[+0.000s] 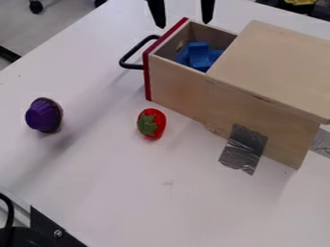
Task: Move thw blue object out of the drawer to the left side of the table
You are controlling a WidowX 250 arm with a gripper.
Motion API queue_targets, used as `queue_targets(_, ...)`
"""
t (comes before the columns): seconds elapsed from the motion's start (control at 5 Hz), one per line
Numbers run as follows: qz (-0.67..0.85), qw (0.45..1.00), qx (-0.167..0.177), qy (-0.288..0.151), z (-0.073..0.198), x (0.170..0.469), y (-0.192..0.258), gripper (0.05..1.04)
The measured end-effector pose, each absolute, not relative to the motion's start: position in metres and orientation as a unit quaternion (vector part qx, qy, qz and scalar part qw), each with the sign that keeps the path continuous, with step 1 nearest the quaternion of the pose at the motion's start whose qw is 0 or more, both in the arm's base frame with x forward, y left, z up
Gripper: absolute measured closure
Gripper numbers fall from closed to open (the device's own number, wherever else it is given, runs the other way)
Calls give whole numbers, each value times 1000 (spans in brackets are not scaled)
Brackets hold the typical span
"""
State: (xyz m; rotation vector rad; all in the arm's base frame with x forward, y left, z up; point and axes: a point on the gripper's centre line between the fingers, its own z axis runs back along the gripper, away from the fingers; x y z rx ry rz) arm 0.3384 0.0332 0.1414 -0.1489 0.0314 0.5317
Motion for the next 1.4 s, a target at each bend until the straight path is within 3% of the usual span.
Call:
queue_targets(0.6,253,963,-78,50,115,343,14,83)
queue_targets(1.4,247,968,-39,24,94,347,23,83)
